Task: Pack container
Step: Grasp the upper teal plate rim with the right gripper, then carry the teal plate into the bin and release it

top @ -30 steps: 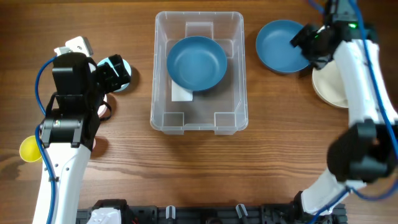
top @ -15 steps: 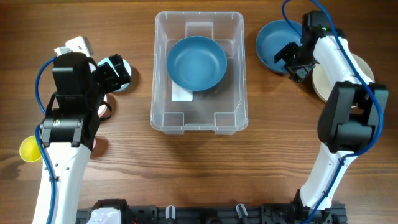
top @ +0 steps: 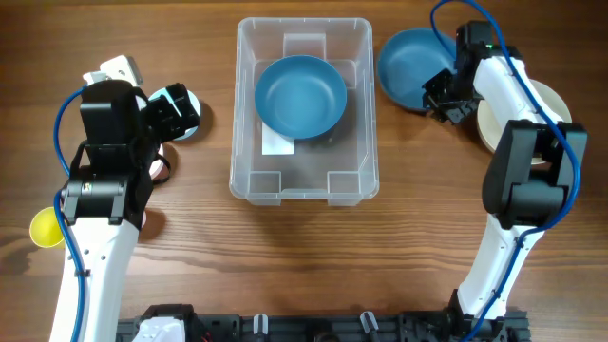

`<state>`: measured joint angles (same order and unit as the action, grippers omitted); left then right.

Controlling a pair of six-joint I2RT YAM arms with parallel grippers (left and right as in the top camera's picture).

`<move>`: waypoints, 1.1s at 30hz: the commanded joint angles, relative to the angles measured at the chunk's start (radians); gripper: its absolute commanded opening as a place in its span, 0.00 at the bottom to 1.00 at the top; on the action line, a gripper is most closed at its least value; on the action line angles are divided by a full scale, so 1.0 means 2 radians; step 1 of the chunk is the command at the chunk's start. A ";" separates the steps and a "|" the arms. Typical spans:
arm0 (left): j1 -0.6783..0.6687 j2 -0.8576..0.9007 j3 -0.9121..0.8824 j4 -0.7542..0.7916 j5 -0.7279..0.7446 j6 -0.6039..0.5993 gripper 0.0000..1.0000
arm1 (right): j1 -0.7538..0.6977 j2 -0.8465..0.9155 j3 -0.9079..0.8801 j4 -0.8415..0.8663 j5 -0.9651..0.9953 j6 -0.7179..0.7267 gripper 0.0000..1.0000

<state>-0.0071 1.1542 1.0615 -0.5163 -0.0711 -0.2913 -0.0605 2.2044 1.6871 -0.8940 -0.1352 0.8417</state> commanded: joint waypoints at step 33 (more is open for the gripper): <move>0.003 0.006 0.010 0.003 -0.005 -0.002 1.00 | 0.108 -0.269 -0.002 0.024 0.047 -0.147 0.04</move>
<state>-0.0071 1.1542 1.0615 -0.5156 -0.0711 -0.2909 0.0456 1.6714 1.6760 -0.8547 0.0017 0.6842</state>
